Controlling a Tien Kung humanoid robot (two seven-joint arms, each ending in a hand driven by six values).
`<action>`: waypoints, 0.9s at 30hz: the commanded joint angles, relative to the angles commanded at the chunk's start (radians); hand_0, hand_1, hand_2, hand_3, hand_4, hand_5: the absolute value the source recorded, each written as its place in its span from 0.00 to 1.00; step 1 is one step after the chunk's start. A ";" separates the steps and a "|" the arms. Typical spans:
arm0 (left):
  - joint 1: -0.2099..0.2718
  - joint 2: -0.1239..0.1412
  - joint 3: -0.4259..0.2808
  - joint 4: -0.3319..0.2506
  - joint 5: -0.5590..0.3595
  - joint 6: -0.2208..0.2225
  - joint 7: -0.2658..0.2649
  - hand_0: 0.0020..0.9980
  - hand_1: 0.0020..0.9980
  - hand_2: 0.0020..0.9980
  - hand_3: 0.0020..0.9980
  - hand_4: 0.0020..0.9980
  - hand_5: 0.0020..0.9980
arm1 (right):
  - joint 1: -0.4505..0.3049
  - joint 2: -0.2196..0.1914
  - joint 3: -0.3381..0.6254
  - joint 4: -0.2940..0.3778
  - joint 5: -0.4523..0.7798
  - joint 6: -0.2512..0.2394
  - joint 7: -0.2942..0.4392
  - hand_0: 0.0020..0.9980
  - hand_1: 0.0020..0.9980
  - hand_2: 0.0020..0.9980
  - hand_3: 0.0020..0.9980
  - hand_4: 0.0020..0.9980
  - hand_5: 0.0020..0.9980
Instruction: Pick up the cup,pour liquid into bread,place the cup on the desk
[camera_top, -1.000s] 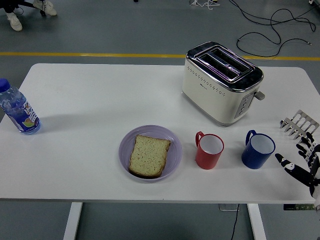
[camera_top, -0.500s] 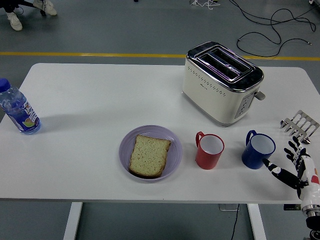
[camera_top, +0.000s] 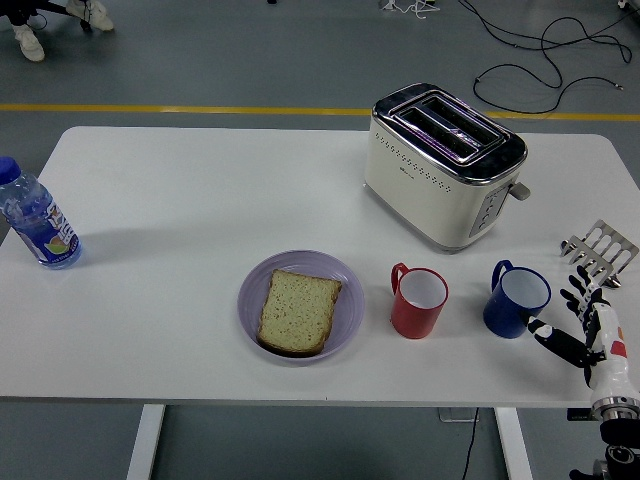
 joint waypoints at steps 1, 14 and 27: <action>-0.001 0.000 -0.001 0.000 0.000 0.000 0.000 0.66 0.70 0.72 0.61 0.35 0.95 | 0.001 0.000 -0.008 0.002 0.000 0.001 -0.001 0.93 0.87 0.95 1.00 0.98 0.12; -0.003 0.000 -0.011 0.000 0.012 -0.002 0.002 0.66 0.70 0.72 0.61 0.35 0.95 | 0.028 0.023 -0.055 -0.037 0.016 -0.005 0.007 0.92 0.86 0.95 1.00 0.98 0.11; 0.002 -0.008 -0.005 0.000 0.016 -0.002 0.005 0.66 0.70 0.72 0.61 0.35 0.94 | 0.079 0.037 -0.080 -0.095 0.030 -0.005 0.011 0.92 0.86 0.94 1.00 0.98 0.11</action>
